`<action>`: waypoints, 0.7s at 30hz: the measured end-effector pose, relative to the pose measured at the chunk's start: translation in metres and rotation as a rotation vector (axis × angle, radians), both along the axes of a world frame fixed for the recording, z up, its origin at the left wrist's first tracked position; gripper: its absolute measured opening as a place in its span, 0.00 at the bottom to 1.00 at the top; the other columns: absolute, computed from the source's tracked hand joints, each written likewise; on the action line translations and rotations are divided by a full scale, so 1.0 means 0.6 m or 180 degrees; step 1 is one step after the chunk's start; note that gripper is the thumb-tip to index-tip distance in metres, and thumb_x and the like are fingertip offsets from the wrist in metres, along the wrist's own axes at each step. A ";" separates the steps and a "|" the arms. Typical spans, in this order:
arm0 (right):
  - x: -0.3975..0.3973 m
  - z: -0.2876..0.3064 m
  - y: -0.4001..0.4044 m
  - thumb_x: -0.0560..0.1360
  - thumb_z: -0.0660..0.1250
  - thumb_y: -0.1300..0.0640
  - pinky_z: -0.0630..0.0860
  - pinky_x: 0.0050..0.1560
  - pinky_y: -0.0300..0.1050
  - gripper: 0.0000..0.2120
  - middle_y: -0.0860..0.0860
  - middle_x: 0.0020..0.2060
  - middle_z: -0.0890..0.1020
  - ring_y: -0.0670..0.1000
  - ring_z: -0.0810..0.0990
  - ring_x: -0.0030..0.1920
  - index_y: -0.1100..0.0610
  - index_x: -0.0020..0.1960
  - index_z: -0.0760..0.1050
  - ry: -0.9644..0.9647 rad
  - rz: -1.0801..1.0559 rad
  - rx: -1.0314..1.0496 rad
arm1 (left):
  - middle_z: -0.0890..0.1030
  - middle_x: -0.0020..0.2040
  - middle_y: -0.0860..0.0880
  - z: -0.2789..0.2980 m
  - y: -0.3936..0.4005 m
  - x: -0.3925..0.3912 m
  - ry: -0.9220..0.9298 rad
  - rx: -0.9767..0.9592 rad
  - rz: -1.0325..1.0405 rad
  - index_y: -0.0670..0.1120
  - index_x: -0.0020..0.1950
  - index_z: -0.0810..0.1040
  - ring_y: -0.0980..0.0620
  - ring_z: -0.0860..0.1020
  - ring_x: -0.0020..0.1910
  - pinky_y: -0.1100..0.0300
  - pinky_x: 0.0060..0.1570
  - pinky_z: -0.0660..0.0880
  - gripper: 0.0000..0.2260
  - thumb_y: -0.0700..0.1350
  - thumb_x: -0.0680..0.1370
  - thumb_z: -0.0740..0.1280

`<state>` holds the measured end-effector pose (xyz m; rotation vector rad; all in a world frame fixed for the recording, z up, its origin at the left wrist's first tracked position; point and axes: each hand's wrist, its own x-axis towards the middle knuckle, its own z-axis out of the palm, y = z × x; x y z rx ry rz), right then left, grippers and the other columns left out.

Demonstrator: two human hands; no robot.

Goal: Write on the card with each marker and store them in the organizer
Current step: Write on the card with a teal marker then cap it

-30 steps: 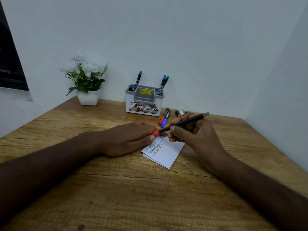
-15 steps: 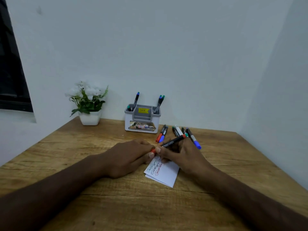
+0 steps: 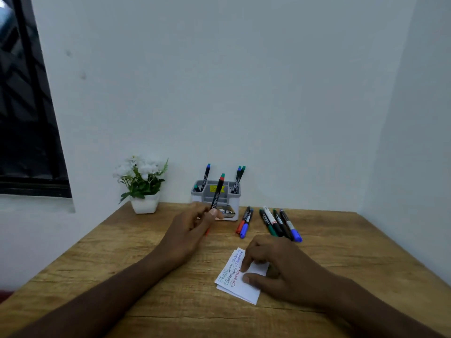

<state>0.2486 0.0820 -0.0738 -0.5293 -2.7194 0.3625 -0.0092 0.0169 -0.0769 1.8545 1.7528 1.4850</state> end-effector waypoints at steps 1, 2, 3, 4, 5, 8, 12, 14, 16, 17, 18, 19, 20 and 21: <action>-0.002 -0.003 -0.001 0.79 0.67 0.36 0.79 0.54 0.46 0.12 0.37 0.53 0.80 0.41 0.79 0.57 0.41 0.56 0.82 0.0019 -0.0017 0.0035 | 0.82 0.49 0.55 0.009 0.008 0.003 -0.0039 0.0119 0.0174 0.59 0.58 0.84 0.56 0.80 0.48 0.61 0.47 0.77 0.13 0.59 0.84 0.61; -0.003 -0.007 -0.001 0.80 0.67 0.36 0.79 0.54 0.46 0.13 0.37 0.53 0.80 0.41 0.78 0.57 0.41 0.57 0.82 0.0026 -0.0022 0.0061 | 0.82 0.48 0.55 0.021 0.021 0.004 -0.0106 0.0242 0.0337 0.58 0.58 0.84 0.57 0.80 0.47 0.65 0.46 0.75 0.12 0.59 0.83 0.63; -0.005 -0.009 -0.001 0.80 0.66 0.35 0.79 0.55 0.46 0.13 0.37 0.54 0.79 0.41 0.78 0.57 0.41 0.57 0.81 0.0028 -0.0025 0.0063 | 0.83 0.46 0.54 0.038 0.036 0.006 -0.0137 0.0322 0.0471 0.57 0.58 0.85 0.57 0.81 0.46 0.68 0.44 0.74 0.12 0.59 0.83 0.65; -0.004 -0.010 0.000 0.80 0.66 0.35 0.79 0.55 0.45 0.14 0.37 0.54 0.79 0.41 0.78 0.57 0.41 0.57 0.81 0.0038 -0.0033 0.0051 | 0.84 0.44 0.54 0.058 0.054 0.006 -0.0101 0.0361 0.0580 0.55 0.58 0.86 0.58 0.82 0.45 0.71 0.43 0.73 0.13 0.59 0.82 0.66; -0.004 -0.010 0.001 0.80 0.66 0.35 0.79 0.55 0.45 0.14 0.37 0.54 0.79 0.41 0.78 0.58 0.41 0.58 0.81 0.0045 -0.0043 0.0035 | 0.85 0.43 0.55 0.078 0.076 0.005 -0.0020 0.0380 0.0681 0.53 0.57 0.87 0.59 0.82 0.45 0.73 0.42 0.72 0.14 0.60 0.82 0.67; -0.003 -0.011 0.003 0.80 0.66 0.35 0.79 0.56 0.44 0.14 0.37 0.55 0.78 0.41 0.77 0.58 0.41 0.58 0.80 0.0010 -0.0046 0.0032 | 0.86 0.43 0.55 0.134 0.145 0.000 0.0080 0.0464 0.0914 0.49 0.54 0.88 0.61 0.83 0.43 0.78 0.41 0.71 0.13 0.56 0.82 0.70; -0.002 -0.011 0.005 0.80 0.66 0.36 0.78 0.59 0.43 0.14 0.38 0.57 0.78 0.41 0.76 0.60 0.42 0.60 0.81 0.0013 -0.0030 -0.0014 | 0.86 0.41 0.49 0.158 0.220 -0.005 0.0519 0.0210 0.1136 0.42 0.47 0.87 0.60 0.80 0.36 0.80 0.37 0.68 0.11 0.49 0.81 0.72; -0.002 -0.012 0.007 0.80 0.67 0.37 0.78 0.59 0.44 0.14 0.38 0.57 0.78 0.40 0.76 0.60 0.42 0.60 0.81 0.0039 -0.0012 -0.0002 | 0.86 0.40 0.47 0.152 0.240 -0.007 0.0722 0.0032 0.1181 0.40 0.45 0.86 0.59 0.79 0.35 0.75 0.41 0.71 0.12 0.49 0.80 0.73; -0.003 -0.014 0.007 0.80 0.66 0.37 0.78 0.58 0.45 0.13 0.38 0.56 0.78 0.41 0.76 0.59 0.42 0.59 0.80 0.0051 -0.0004 0.0021 | 0.86 0.41 0.47 0.139 0.253 -0.006 0.0818 -0.0209 0.1151 0.40 0.46 0.87 0.55 0.81 0.38 0.64 0.46 0.76 0.12 0.49 0.79 0.74; -0.003 -0.016 0.008 0.80 0.66 0.37 0.78 0.57 0.46 0.13 0.38 0.56 0.78 0.41 0.76 0.58 0.41 0.59 0.80 0.0072 -0.0001 0.0039 | 0.86 0.41 0.47 0.131 0.258 -0.003 0.0879 -0.0327 0.1139 0.40 0.47 0.87 0.53 0.83 0.40 0.61 0.47 0.77 0.11 0.49 0.78 0.75; -0.003 -0.018 0.009 0.80 0.66 0.36 0.78 0.56 0.46 0.13 0.38 0.56 0.78 0.41 0.76 0.58 0.42 0.59 0.80 0.0095 0.0007 0.0058 | 0.86 0.41 0.47 0.125 0.262 -0.003 0.0942 -0.0424 0.1136 0.41 0.47 0.88 0.53 0.83 0.41 0.60 0.47 0.76 0.11 0.49 0.78 0.76; -0.003 -0.019 0.009 0.80 0.66 0.36 0.78 0.56 0.46 0.13 0.38 0.55 0.78 0.41 0.76 0.58 0.42 0.59 0.80 0.0114 0.0012 0.0074 | 0.86 0.40 0.47 0.118 0.265 -0.002 0.0988 -0.0502 0.1127 0.41 0.47 0.88 0.53 0.83 0.41 0.60 0.47 0.78 0.11 0.49 0.77 0.77; -0.002 -0.020 0.009 0.80 0.66 0.36 0.78 0.55 0.46 0.14 0.37 0.55 0.77 0.41 0.76 0.57 0.42 0.59 0.80 0.0123 0.0018 0.0081 | 0.87 0.40 0.47 0.114 0.266 -0.001 0.0999 -0.0548 0.1109 0.42 0.47 0.89 0.54 0.84 0.40 0.58 0.48 0.80 0.11 0.50 0.77 0.77; -0.001 -0.020 0.008 0.80 0.66 0.37 0.78 0.55 0.44 0.13 0.37 0.54 0.77 0.40 0.76 0.56 0.42 0.59 0.81 0.0122 0.0020 0.0066 | 0.87 0.40 0.47 0.112 0.265 -0.001 0.0986 -0.0576 0.1086 0.42 0.46 0.89 0.54 0.84 0.40 0.56 0.50 0.82 0.11 0.50 0.76 0.77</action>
